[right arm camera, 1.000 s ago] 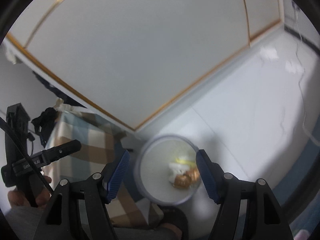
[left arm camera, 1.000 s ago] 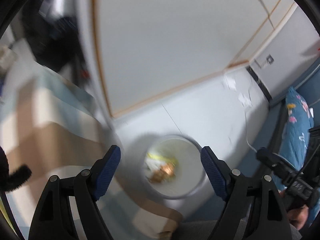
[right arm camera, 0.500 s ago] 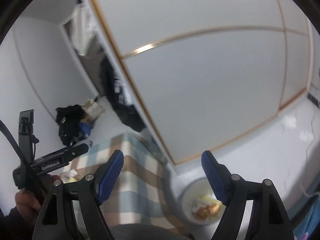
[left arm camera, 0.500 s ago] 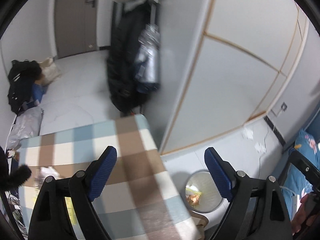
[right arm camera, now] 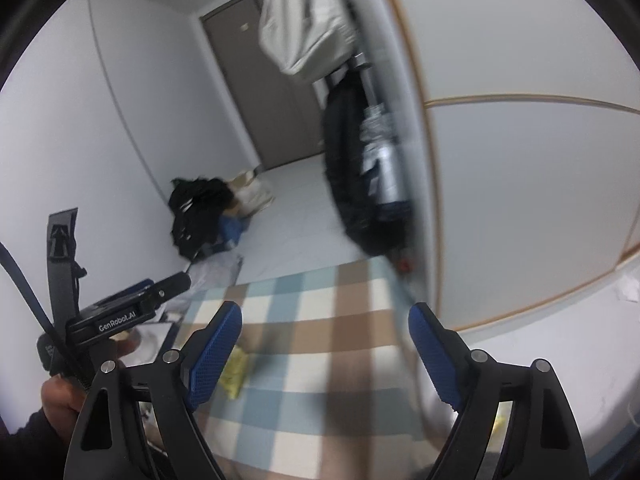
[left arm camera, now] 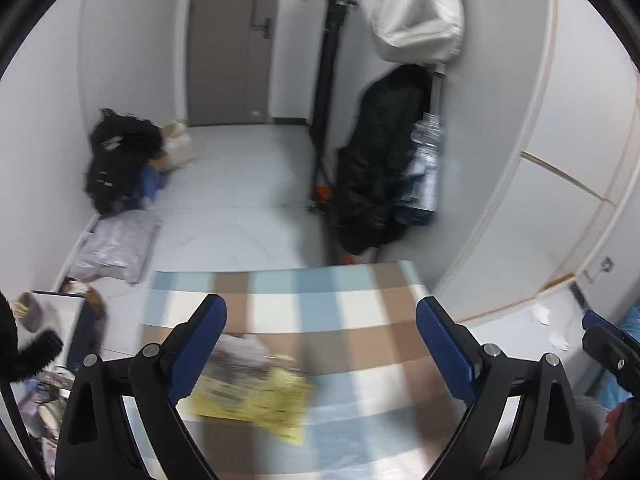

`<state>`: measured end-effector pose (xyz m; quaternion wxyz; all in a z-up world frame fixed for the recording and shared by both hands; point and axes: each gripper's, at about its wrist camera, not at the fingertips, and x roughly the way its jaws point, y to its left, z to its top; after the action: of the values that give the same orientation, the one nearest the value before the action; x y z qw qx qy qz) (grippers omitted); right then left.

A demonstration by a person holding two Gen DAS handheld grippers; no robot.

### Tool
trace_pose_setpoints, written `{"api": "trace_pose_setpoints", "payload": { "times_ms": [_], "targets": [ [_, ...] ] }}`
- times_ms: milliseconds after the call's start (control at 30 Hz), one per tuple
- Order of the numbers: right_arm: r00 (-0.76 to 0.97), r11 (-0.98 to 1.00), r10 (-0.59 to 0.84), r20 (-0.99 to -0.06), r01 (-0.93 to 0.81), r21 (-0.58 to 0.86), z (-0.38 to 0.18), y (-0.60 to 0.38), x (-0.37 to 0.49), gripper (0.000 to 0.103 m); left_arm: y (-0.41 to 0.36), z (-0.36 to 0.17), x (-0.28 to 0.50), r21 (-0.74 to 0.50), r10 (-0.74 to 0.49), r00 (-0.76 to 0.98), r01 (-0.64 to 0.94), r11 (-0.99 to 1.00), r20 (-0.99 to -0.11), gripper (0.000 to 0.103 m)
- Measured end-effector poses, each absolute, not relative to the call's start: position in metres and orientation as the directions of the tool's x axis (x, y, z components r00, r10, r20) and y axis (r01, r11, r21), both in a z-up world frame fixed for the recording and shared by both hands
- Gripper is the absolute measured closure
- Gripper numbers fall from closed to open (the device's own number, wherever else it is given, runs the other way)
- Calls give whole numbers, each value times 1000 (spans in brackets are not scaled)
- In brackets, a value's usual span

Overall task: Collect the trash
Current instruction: 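Bring both open tools back to the yellow bag on the table, then close the right tool on the yellow bag with clear plastic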

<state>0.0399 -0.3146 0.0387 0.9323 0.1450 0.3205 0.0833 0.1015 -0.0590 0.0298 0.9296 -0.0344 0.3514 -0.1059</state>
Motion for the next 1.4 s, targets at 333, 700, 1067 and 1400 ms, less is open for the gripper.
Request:
{"api": "trace_pose_setpoints", "payload": {
  "times_ms": [333, 700, 1067, 1400],
  "targets": [
    [620, 932, 347, -704, -146, 330, -27, -210, 87, 15, 39, 18, 110, -197, -121, 784, -2, 980, -609, 9],
    [472, 927, 366, -802, -107, 360, -110, -141, 140, 15, 69, 12, 115, -181, -116, 786, 6, 984, -608, 9],
    [426, 943, 334, -841, -136, 305, -142, -107, 153, 43, 78, 3, 125, -200, -127, 748, -7, 980, -651, 9],
    [477, 935, 355, -804, -186, 302, -129, -118, 139, 99, 77, -5, 138, -215, -128, 710, -35, 976, -693, 9]
  ]
}}
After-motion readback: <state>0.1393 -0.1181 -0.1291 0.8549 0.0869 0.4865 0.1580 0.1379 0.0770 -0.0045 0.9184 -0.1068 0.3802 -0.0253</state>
